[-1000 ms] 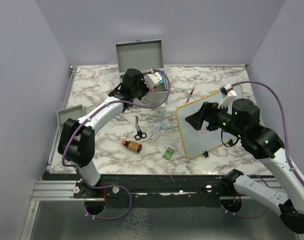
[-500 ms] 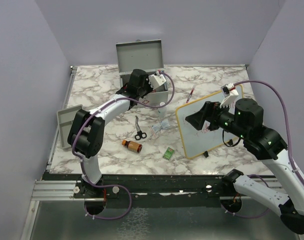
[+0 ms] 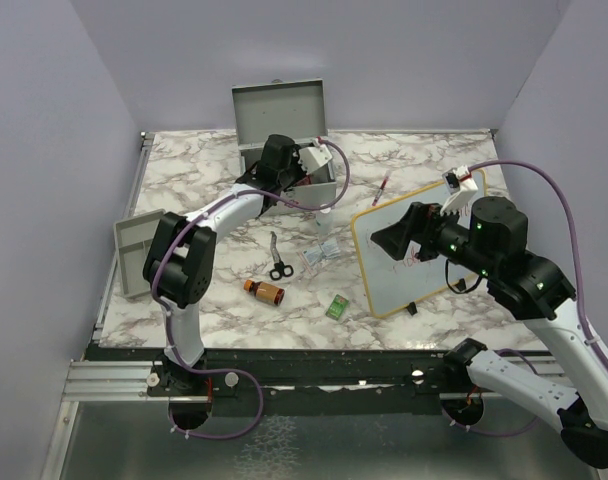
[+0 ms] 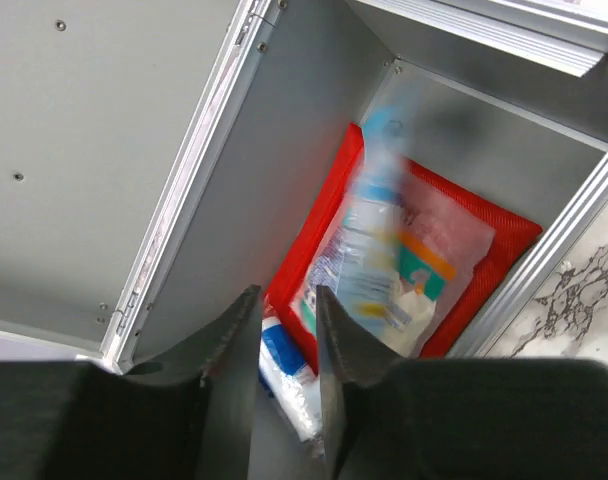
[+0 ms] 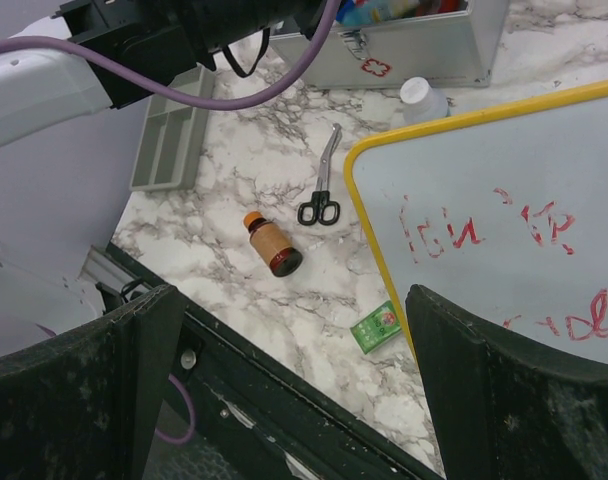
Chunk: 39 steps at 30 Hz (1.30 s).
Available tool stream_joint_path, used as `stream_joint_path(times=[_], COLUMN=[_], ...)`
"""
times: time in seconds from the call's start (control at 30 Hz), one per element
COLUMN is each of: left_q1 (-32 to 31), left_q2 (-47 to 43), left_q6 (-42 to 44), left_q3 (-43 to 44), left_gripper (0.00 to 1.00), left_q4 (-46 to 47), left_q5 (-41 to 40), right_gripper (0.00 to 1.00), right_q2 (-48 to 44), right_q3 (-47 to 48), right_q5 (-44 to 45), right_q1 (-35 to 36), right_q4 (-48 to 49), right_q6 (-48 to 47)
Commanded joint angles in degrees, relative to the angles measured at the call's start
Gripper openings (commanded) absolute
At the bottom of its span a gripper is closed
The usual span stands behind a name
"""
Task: Organize the medicine kit
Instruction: Place the medical item at the medicine box.
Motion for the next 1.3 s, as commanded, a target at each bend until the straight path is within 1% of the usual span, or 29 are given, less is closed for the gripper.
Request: stream_joint_path(times=[0.0,0.1,0.2,0.37,0.43,0.47,0.5,0.53,0.7,0.93,1.07,1.13,1.27], left_q1=[0.26,0.26,0.26,0.26,0.26,0.26,0.26,0.26,0.55,3.36,5.29,7.20,11.64], left_q2=[0.46,-0.46,-2.29,-6.91,-8.82,-9.76,-10.59,-11.95,-18.27,-26.58,-31.14,-33.18,-38.17], left_q6=[-2.55,-4.98,-8.39,-16.66,-20.48,-22.10,-23.64,-24.95,-32.90,-47.23,-55.64,-54.91,-57.15], left_q3=[2.00,2.46,2.53,1.89,1.86,2.11,2.32,2.37,-1.46,-8.23,-14.16,-16.83,-22.96], left_gripper=[0.34,0.40,0.43,0.45,0.57,0.68,0.91,0.98,0.99,0.99,0.99,0.99,0.99], left_q4=[-1.34,-2.71,-3.99,-6.08,-8.29,-9.72,-10.87,-11.89,-11.30,-12.62,-14.22,-15.52,-16.74], left_q5=[-0.11,0.94,1.36,2.63,4.87,5.88,6.90,7.81,10.74,10.67,3.41,5.41,11.62], right_gripper=[0.99,0.99,0.99,0.99,0.98,0.98,0.98,0.98,0.98,0.97,0.97,0.97,0.92], right_q2=[-0.66,-0.99,-1.69,-2.47,-2.49,-2.46,-2.39,-2.35,-1.52,0.11,0.88,1.36,3.61], right_q3=[2.18,1.95,1.11,0.08,-0.03,-0.06,-0.06,-0.06,-0.04,-0.66,-0.85,-0.93,0.67], right_q5=[0.92,0.92,0.92,0.85,1.99,2.73,3.10,3.24,3.89,3.33,3.64,3.73,4.58], right_q1=[0.11,0.11,0.11,0.11,0.11,0.11,0.11,0.11,0.11,0.15,0.11,0.11,0.11], right_q4=[-0.63,-0.41,-0.05,0.54,0.38,0.14,0.13,0.21,0.22,0.24,0.24,0.18,-1.20], right_q6=[0.36,0.76,1.21,1.97,2.98,3.48,3.75,3.75,4.55,5.61,5.75,5.75,7.77])
